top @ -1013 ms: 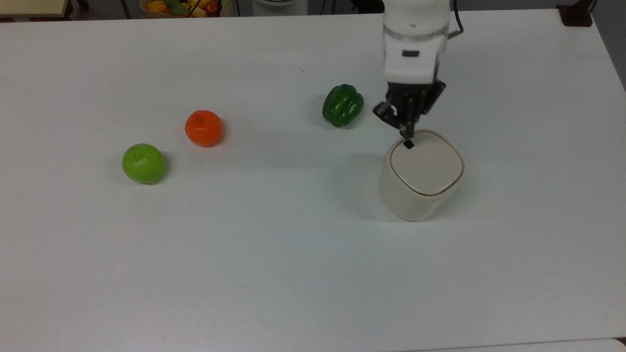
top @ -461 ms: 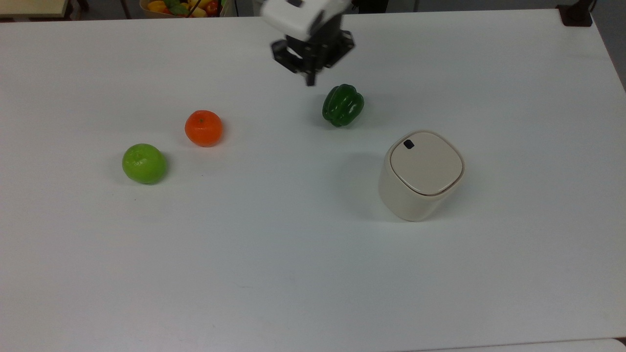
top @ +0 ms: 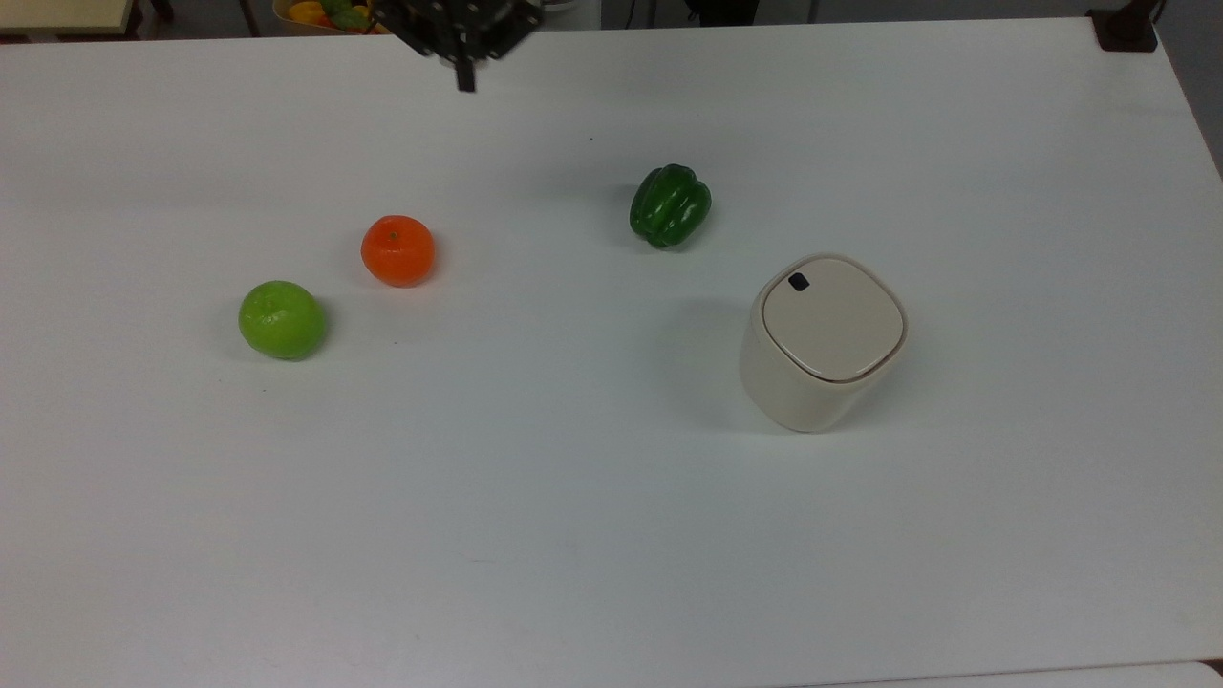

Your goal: Close garbage bin

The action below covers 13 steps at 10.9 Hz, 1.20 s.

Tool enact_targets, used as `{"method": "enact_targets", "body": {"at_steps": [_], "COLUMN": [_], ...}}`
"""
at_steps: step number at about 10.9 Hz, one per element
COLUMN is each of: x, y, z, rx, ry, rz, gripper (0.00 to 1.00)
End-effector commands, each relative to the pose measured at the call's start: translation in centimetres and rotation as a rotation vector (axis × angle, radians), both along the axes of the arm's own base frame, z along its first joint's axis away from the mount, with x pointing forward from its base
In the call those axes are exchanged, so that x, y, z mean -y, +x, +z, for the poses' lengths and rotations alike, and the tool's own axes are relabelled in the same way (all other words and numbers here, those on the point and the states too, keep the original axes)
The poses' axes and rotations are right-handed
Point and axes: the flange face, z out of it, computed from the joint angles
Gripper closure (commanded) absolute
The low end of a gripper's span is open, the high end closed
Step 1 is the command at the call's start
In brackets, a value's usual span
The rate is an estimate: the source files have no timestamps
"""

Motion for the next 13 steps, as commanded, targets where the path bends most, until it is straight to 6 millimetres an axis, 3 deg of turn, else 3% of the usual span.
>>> {"method": "enact_targets", "body": {"at_steps": [1, 2, 3, 6, 13], "x": [1.9, 2.4, 2.7, 2.8, 2.8], "y": [-2.5, -2.4, -2.4, -2.3, -2.4], "z": [1.0, 0.9, 1.0, 0.8, 1.0], "rx": [0.011, 0.014, 0.015, 0.011, 0.005], "ry": [-0.009, -0.009, -0.012, -0.047, -0.062], "rz": [-0.066, -0.066, -0.064, -0.055, -0.013], "gripper": [0.83, 0.66, 0.38, 0.03, 0.00]}}
